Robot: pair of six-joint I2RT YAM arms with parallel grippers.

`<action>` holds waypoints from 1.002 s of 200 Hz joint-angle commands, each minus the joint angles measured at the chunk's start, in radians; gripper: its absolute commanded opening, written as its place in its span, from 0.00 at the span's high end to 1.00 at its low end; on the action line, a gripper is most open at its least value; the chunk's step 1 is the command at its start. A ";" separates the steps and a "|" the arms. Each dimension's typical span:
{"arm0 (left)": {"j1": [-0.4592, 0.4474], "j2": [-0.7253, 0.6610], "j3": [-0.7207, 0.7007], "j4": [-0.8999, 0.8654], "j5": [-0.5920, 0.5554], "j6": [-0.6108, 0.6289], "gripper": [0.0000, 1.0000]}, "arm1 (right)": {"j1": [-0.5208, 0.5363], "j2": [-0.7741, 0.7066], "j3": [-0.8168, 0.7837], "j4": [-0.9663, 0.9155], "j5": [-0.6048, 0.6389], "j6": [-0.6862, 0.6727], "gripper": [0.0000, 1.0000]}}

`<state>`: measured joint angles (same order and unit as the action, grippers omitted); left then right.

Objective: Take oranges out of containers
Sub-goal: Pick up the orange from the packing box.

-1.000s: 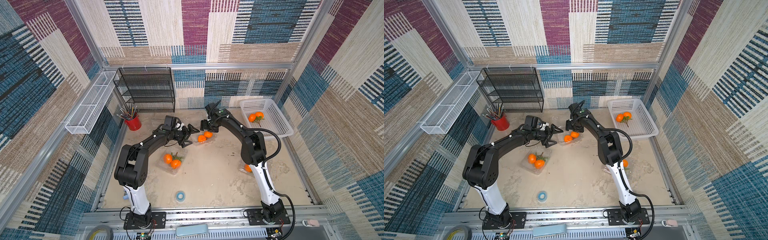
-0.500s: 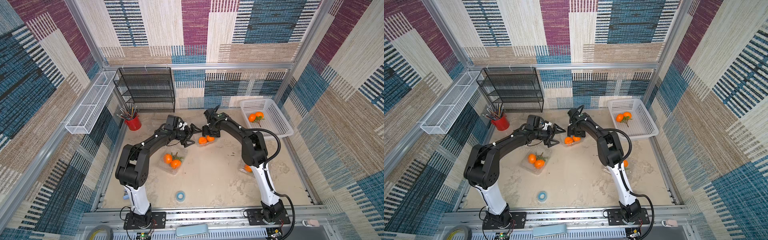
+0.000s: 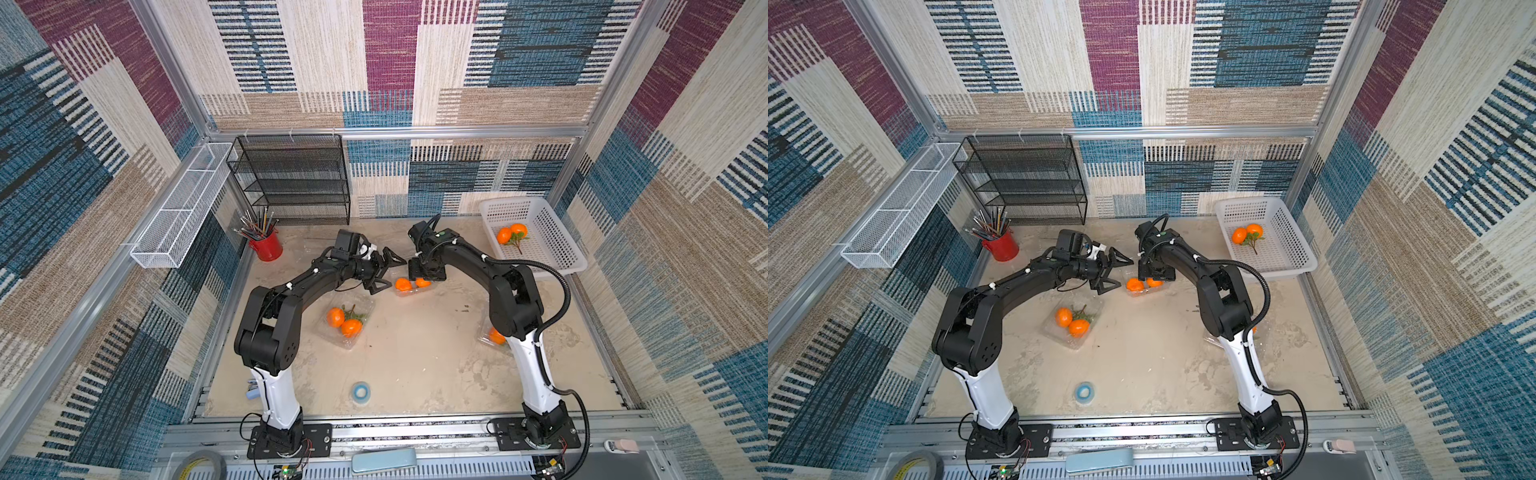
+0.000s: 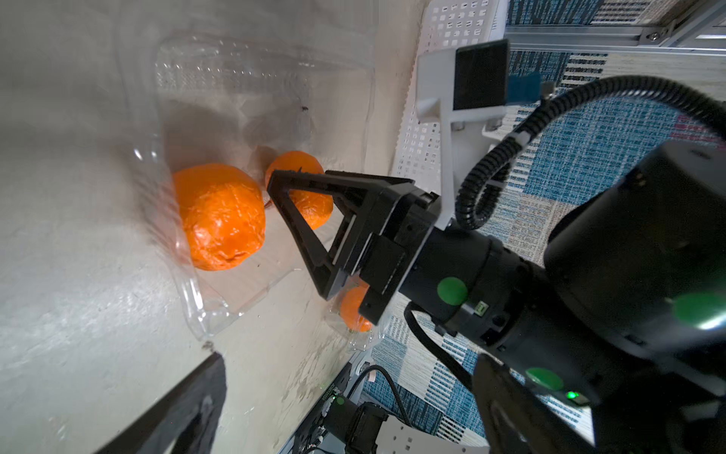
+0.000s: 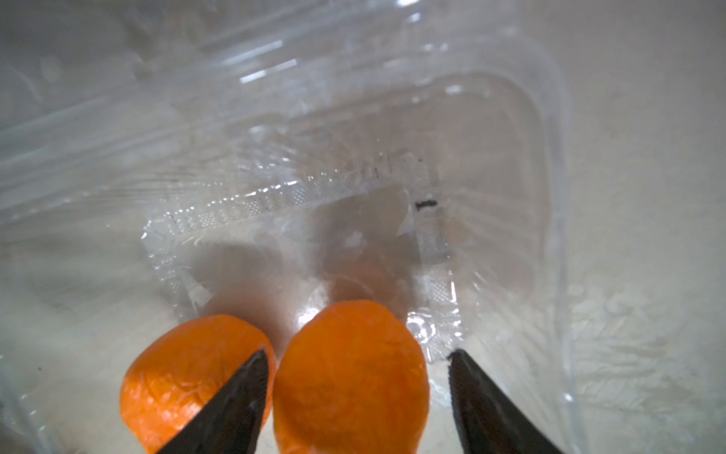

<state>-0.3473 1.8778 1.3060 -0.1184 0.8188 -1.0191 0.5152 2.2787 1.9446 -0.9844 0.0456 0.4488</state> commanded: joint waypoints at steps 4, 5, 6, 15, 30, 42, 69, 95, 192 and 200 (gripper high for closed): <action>-0.002 0.005 0.012 0.015 0.023 -0.007 0.01 | 0.001 -0.007 -0.018 0.033 -0.005 0.008 0.30; -0.002 0.006 0.013 0.015 0.023 -0.007 0.01 | 0.001 -0.007 -0.018 0.034 -0.005 0.008 0.31; -0.002 0.006 0.013 0.015 0.023 -0.007 0.01 | 0.000 -0.006 -0.019 0.034 -0.006 0.008 0.31; -0.003 0.006 0.013 0.016 0.022 -0.007 0.01 | 0.000 -0.001 -0.018 0.035 -0.009 0.008 0.33; -0.004 0.007 0.015 0.016 0.022 -0.007 0.01 | 0.001 0.008 -0.013 0.035 -0.016 0.007 0.37; -0.004 0.007 0.017 0.016 0.025 -0.007 0.01 | 0.002 0.010 -0.012 0.034 -0.019 0.007 0.41; -0.004 0.009 0.023 0.016 0.022 -0.009 0.01 | 0.001 0.008 -0.008 0.030 -0.016 0.008 0.48; -0.004 0.014 0.029 0.016 0.019 -0.016 0.01 | 0.001 -0.002 0.012 0.022 -0.020 0.014 0.48; -0.027 -0.044 0.106 -0.036 -0.068 -0.002 0.01 | -0.077 0.002 0.326 -0.088 -0.066 0.034 0.50; -0.034 -0.040 0.127 -0.045 -0.071 0.000 0.01 | -0.099 0.000 0.353 -0.095 -0.081 0.037 0.50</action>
<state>-0.3695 1.8435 1.3884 -0.1383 0.7807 -1.0264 0.4572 2.2856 2.2353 -1.0420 -0.0029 0.4648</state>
